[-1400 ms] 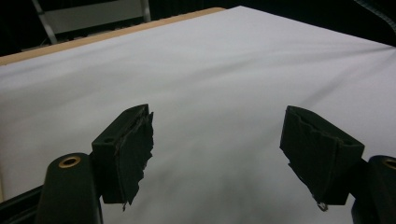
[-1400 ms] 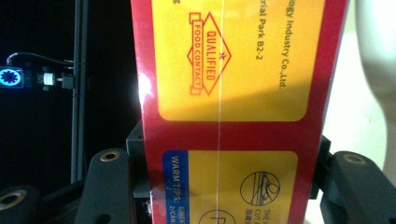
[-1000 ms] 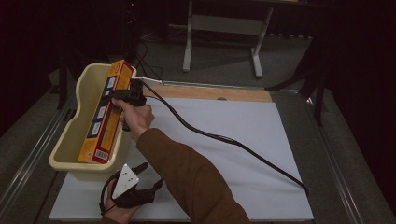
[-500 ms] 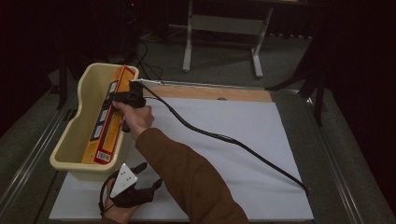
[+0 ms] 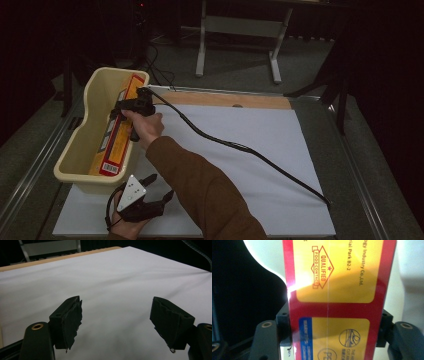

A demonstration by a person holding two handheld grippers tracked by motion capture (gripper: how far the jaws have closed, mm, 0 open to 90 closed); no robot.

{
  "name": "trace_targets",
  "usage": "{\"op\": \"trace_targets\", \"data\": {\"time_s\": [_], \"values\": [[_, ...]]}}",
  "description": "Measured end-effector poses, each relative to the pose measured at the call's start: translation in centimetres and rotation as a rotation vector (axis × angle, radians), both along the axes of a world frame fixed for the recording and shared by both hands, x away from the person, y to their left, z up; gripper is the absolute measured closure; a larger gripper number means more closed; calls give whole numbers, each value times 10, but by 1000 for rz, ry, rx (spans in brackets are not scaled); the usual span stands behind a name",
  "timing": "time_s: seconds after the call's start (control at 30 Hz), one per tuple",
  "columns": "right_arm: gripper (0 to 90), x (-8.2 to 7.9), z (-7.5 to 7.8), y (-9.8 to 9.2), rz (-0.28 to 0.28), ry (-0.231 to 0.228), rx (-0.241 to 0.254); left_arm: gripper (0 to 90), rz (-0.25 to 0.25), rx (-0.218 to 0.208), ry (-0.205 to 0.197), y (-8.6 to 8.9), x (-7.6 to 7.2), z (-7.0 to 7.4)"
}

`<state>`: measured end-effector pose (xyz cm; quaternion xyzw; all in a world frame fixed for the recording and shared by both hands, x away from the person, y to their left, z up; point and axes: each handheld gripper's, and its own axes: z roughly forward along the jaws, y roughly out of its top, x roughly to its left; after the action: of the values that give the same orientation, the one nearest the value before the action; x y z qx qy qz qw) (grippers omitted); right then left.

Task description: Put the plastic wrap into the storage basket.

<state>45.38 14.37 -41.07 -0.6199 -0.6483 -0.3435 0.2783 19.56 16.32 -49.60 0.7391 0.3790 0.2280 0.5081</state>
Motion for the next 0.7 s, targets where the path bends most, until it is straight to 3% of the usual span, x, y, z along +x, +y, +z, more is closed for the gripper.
{"op": "trace_targets", "data": {"time_s": [0.4, 0.53, 0.67, 0.7], "values": [[332, -4, 4, -3, 40, -35, -68, 253, 6, -1, 3, 0, 1, 0], [331, -6, 7, -4, 32, -40, -62, 253, 5, -4, 3, 0, 1, 0], [307, -8, 17, -6, 41, -55, -3, 253, 5, -3, 3, 0, 1, 0], [317, -8, 20, -8, 40, -70, -16, 253, 4, -2, 3, 0, 1, 0]]}}
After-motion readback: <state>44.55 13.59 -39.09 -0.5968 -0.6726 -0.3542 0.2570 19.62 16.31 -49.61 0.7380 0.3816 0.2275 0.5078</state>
